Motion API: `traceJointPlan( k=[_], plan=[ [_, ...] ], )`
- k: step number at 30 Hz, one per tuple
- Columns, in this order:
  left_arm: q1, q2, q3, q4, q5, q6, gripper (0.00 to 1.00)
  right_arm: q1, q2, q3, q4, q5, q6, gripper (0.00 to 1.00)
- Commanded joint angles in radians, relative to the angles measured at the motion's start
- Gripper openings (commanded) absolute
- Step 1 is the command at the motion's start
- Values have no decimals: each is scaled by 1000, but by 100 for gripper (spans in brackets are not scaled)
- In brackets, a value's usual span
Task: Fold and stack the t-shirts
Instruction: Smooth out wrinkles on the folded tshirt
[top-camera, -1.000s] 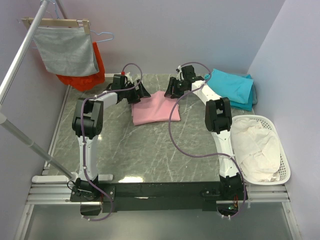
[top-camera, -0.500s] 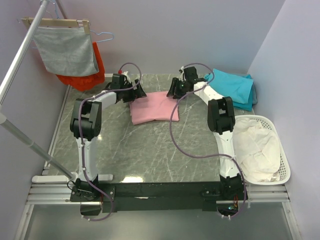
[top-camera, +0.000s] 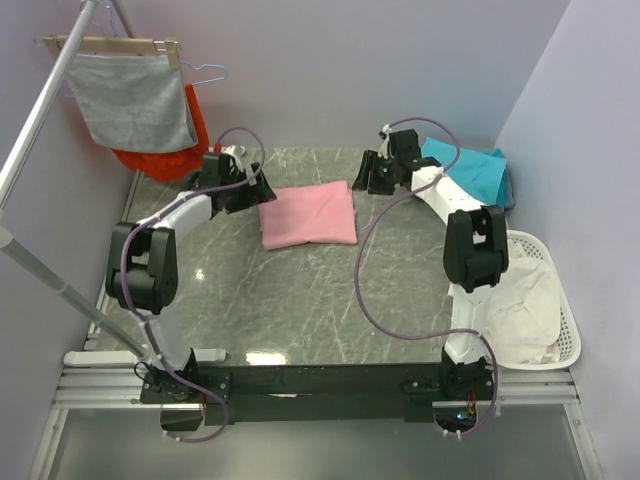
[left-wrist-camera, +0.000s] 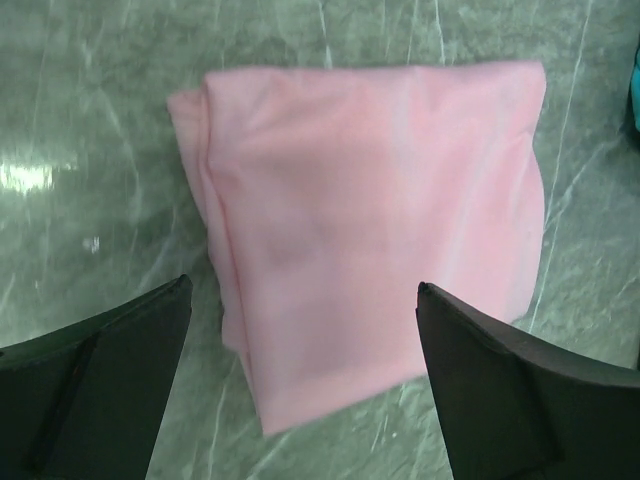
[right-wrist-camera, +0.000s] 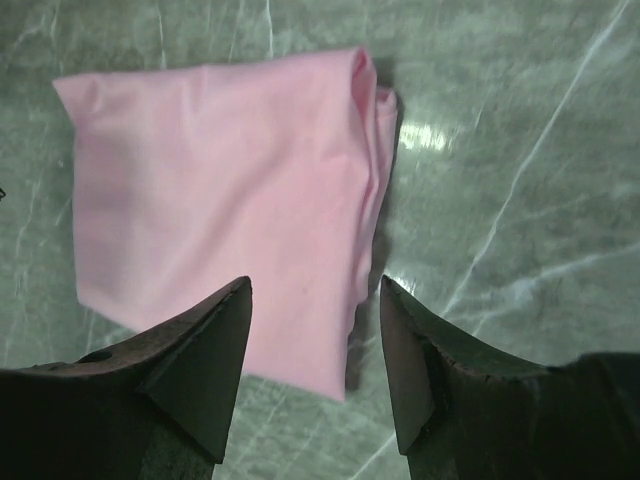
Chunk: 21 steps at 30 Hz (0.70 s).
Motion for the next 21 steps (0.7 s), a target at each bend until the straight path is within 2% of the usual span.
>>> traceJointPlan(
  k=[1, 6, 9, 19, 21],
  plan=[
    [-3, -89, -159, 34, -6, -17, 100, -2, -56, -138, 16, -42, 14, 61],
    [-3, -169, -341, 136, 37, -66, 99, -2, -119, -271, 94, -77, 35, 61],
    [-4, -187, -399, 180, 51, -78, 100, -2, -145, -327, 107, -82, 43, 61],
    [-12, -218, -519, 296, 166, -120, 99, -1, -150, -436, 159, -165, 90, 59],
    [-16, -207, -533, 315, 188, -129, 96, 2, -136, -437, 163, -180, 103, 58]
  ],
)
